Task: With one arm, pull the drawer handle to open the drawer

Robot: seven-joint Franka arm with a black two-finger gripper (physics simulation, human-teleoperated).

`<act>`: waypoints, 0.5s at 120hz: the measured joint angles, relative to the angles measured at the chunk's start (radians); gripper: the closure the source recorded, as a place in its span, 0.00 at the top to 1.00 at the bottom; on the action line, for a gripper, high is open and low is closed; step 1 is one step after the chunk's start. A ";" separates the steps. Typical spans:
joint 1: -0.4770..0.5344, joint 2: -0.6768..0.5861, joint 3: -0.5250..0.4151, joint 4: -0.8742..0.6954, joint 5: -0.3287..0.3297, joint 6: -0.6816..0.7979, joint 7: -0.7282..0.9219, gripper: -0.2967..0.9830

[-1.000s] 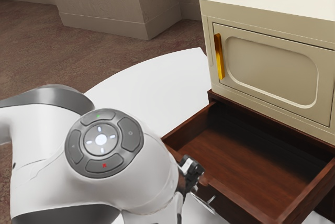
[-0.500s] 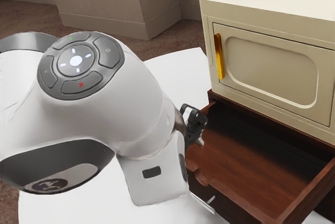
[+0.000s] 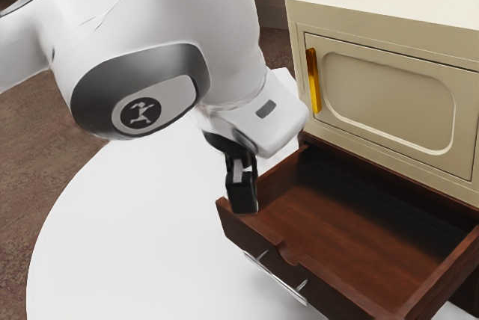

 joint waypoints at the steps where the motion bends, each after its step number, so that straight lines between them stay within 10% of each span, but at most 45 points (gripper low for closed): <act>1: 0.001 0.009 0.001 0.014 -0.002 -0.005 -0.010 0.77; 60: 0.255 0.120 0.005 0.201 -0.036 -0.138 -0.426 0.77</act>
